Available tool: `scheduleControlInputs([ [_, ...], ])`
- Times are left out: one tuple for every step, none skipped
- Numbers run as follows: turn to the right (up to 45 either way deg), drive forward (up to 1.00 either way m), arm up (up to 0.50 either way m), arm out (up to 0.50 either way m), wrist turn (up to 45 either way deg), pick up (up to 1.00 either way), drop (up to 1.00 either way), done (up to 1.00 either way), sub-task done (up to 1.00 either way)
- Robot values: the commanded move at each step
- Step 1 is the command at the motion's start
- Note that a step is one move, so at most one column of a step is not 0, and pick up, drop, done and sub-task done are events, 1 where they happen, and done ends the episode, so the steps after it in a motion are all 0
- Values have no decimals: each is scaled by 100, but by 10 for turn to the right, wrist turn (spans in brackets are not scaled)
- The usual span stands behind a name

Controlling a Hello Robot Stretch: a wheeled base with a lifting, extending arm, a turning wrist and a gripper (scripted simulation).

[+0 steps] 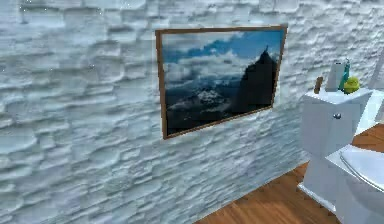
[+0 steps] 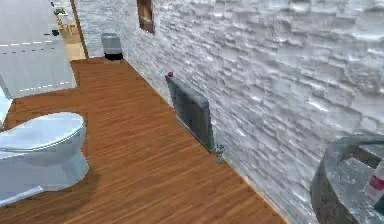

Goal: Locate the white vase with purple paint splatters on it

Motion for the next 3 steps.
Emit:
scheduleControlInputs([
  [450,0,0,0,0,0,0,0,0],
  [360,0,0,0,0,0,0,0,0],
  [0,100,0,0,0,0,0,0,0],
])
